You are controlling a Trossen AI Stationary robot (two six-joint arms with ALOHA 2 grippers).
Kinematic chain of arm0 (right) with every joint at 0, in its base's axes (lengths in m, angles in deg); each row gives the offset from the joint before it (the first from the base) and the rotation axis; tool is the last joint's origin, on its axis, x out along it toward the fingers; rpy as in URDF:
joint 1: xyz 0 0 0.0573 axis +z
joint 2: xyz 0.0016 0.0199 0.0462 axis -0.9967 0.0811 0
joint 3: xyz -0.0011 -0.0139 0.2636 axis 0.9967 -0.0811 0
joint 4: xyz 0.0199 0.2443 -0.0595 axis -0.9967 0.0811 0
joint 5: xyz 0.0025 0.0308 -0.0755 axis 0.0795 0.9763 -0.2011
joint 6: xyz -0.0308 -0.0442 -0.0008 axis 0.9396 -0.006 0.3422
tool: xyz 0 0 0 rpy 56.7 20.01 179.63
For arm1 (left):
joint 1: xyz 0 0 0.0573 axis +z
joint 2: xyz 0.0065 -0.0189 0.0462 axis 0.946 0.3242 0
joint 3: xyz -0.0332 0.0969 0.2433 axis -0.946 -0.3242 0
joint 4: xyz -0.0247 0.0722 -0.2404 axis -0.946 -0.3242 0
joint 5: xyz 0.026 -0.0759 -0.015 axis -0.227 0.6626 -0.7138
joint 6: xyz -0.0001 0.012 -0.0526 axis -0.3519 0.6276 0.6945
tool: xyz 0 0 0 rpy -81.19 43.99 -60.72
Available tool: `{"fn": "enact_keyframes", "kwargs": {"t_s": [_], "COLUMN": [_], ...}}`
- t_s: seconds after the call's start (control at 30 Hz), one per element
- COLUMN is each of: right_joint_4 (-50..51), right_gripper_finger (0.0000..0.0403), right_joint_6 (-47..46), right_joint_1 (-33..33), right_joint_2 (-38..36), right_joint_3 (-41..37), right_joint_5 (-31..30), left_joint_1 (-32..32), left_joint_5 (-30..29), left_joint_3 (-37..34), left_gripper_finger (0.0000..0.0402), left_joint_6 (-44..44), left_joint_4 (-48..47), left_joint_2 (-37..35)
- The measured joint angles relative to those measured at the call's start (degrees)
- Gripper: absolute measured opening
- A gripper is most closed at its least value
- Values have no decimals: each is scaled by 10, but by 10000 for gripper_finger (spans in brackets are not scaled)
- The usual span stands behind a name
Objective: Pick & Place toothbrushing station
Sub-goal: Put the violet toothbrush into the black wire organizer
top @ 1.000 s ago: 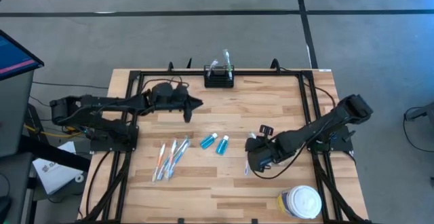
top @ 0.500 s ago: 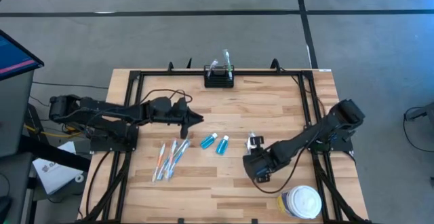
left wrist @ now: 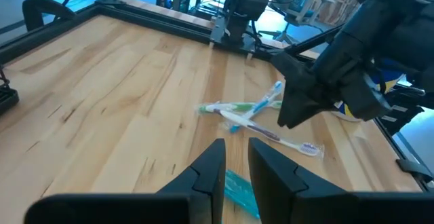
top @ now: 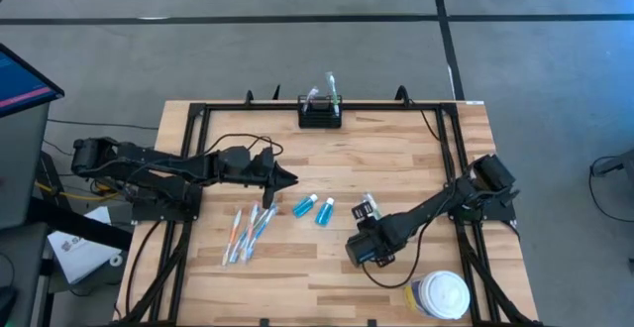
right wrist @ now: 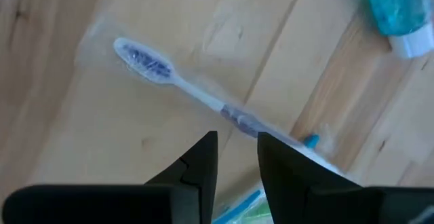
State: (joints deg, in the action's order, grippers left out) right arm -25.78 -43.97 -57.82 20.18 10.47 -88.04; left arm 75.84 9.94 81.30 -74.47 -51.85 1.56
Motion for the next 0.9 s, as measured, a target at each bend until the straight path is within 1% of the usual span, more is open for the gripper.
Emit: {"fn": "enact_keyframes", "kwargs": {"t_s": [0.27, 0.6, 0.7, 0.9], "right_joint_4": [-17, -26, -26, -25], "right_gripper_finger": [100, 156, 167, 160], "right_joint_6": [59, 102, 115, 133], "right_joint_1": [-1, -3, -3, -7], "right_joint_2": [0, 0, 0, 12], "right_joint_3": [0, 0, 0, -2], "right_joint_5": [3, 5, 5, 9], "left_joint_1": [0, 0, 0, 0], "left_joint_5": [0, 0, 0, 0], "left_joint_3": [0, 0, 0, 0], "left_gripper_finger": [61, 61, 61, 61], "left_joint_6": [0, -2, -2, -2], "left_joint_4": [0, 1, 1, 1], "left_joint_2": [0, 0, 0, 0]}}
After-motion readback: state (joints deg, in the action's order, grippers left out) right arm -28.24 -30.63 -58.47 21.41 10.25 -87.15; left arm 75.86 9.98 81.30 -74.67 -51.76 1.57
